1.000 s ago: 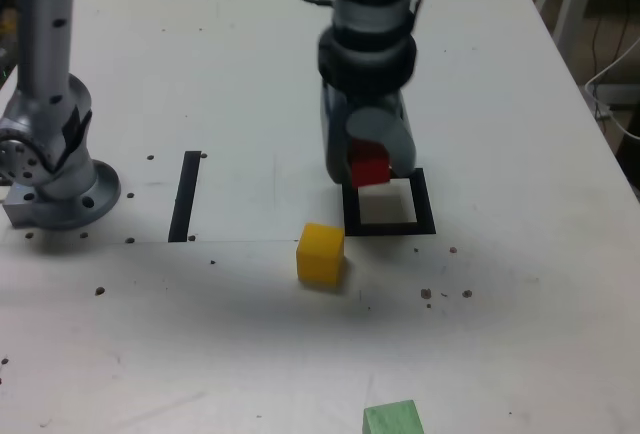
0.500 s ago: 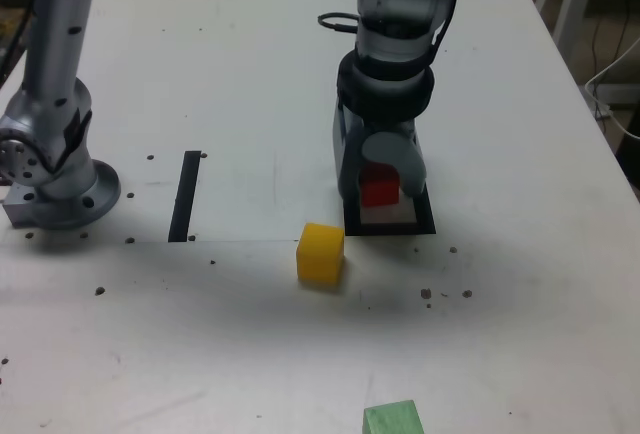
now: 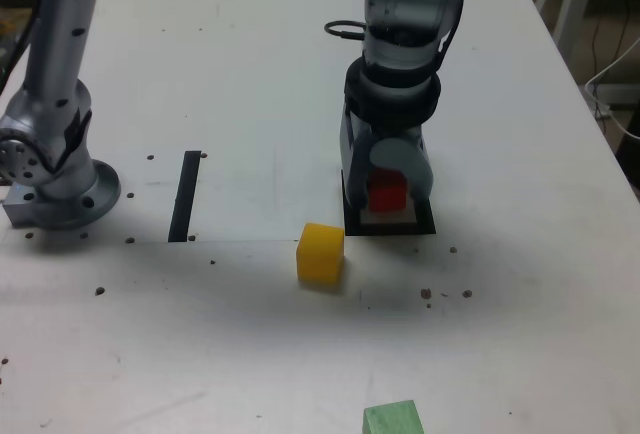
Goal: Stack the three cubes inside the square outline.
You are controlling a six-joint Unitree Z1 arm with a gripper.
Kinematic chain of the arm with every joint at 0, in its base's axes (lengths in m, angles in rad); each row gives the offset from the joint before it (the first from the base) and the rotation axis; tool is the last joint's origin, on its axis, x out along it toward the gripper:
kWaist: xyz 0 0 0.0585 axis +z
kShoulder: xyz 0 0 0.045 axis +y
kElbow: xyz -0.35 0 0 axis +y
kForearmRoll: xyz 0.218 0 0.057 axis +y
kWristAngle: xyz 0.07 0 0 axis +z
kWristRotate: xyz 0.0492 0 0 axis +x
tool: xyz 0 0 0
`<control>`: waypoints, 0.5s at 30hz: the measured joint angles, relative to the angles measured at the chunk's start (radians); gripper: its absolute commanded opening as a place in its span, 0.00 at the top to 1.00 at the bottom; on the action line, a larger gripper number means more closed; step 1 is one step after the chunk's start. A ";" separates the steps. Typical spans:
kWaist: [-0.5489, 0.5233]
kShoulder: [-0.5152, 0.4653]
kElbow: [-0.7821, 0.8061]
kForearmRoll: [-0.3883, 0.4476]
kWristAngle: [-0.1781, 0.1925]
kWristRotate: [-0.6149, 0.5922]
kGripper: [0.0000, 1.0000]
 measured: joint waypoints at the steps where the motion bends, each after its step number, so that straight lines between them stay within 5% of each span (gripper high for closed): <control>1: 0.000 0.002 0.000 -0.001 0.000 0.001 0.47; 15: 0.000 0.005 0.011 -0.005 0.002 0.022 0.03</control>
